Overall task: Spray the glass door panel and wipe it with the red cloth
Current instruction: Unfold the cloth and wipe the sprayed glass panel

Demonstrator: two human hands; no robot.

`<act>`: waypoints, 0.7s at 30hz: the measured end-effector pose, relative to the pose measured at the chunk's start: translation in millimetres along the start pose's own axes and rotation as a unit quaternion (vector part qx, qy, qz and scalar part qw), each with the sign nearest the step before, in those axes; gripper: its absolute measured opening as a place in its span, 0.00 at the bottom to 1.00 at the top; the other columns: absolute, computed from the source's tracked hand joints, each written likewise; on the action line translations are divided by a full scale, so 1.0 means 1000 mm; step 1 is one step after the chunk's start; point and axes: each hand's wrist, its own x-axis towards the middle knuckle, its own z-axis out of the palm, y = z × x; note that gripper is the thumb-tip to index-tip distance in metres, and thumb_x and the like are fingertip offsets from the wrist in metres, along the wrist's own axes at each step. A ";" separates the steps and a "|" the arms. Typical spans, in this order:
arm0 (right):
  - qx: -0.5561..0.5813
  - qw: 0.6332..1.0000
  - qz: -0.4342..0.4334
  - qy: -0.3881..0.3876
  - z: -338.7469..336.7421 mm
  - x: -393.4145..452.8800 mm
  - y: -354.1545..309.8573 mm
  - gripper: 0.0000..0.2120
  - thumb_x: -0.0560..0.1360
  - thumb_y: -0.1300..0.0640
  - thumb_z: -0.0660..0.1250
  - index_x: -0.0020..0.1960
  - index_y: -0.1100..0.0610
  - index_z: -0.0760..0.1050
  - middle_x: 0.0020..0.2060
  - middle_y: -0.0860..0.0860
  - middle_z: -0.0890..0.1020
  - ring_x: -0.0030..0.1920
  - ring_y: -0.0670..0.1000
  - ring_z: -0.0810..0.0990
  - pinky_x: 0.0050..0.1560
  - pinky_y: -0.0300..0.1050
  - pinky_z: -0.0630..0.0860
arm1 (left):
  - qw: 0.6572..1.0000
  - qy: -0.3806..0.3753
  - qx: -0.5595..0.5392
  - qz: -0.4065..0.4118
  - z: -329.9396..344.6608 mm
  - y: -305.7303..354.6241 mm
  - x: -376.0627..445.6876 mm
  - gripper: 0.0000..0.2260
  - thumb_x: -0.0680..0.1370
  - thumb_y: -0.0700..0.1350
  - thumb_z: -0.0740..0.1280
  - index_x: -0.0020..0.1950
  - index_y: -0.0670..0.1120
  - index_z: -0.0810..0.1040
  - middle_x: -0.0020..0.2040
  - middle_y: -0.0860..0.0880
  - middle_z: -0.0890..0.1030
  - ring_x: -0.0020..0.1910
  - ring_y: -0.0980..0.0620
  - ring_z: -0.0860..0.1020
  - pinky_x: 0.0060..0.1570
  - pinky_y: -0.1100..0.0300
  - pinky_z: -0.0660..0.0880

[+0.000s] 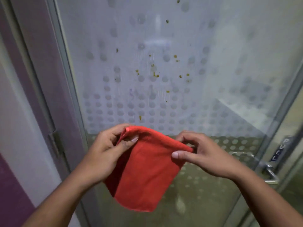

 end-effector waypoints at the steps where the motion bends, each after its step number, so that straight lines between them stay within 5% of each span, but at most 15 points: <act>1: 0.014 0.999 0.010 0.031 -0.005 0.000 -0.006 0.05 0.77 0.57 0.78 0.47 0.55 0.82 0.42 0.54 0.85 0.43 0.47 0.83 0.47 0.54 0.79 | 1.000 0.006 0.000 0.010 -0.006 0.002 0.010 0.06 0.77 0.42 0.72 0.52 0.44 0.86 0.45 0.52 0.87 0.46 0.58 0.83 0.48 0.67 0.78; 7: -0.095 0.973 0.004 0.209 -0.050 0.026 -0.052 0.06 0.74 0.60 0.79 0.48 0.50 0.87 0.43 0.45 0.89 0.41 0.44 0.84 0.41 0.35 0.75 | 0.994 0.053 0.058 0.078 -0.024 0.035 0.079 0.07 0.72 0.45 0.74 0.50 0.53 0.87 0.44 0.52 0.88 0.43 0.55 0.84 0.48 0.58 0.82; 12: -0.213 0.916 -0.014 0.339 -0.099 0.062 -0.105 0.06 0.73 0.56 0.78 0.46 0.45 0.87 0.36 0.43 0.85 0.32 0.47 0.79 0.39 0.44 0.74 | 0.960 0.122 0.178 0.180 -0.028 0.085 0.130 0.09 0.73 0.47 0.77 0.50 0.57 0.83 0.43 0.55 0.86 0.40 0.61 0.82 0.44 0.60 0.79; 15: -0.285 0.866 -0.024 0.410 -0.125 0.082 -0.136 0.06 0.74 0.54 0.77 0.50 0.45 0.87 0.42 0.49 0.80 0.40 0.49 0.77 0.46 0.43 0.70 | 0.909 0.167 0.282 0.256 -0.026 0.119 0.151 0.10 0.75 0.45 0.77 0.53 0.56 0.83 0.42 0.63 0.81 0.43 0.65 0.78 0.48 0.62 0.75; 18: -0.307 0.833 -0.040 0.458 -0.146 0.100 -0.164 0.07 0.75 0.54 0.76 0.53 0.48 0.88 0.47 0.55 0.85 0.50 0.55 0.83 0.52 0.46 0.75 | 0.867 0.194 0.340 0.308 -0.021 0.148 0.175 0.09 0.74 0.49 0.73 0.53 0.54 0.83 0.41 0.68 0.75 0.55 0.52 0.78 0.58 0.50 0.72; 21: -0.316 0.805 -0.059 0.498 -0.170 0.120 -0.184 0.09 0.75 0.56 0.73 0.54 0.51 0.89 0.47 0.55 0.90 0.51 0.56 0.87 0.55 0.49 0.80 | 0.832 0.232 0.385 0.325 -0.018 0.174 0.203 0.09 0.74 0.54 0.72 0.53 0.55 0.83 0.43 0.64 0.75 0.62 0.47 0.73 0.57 0.51 0.62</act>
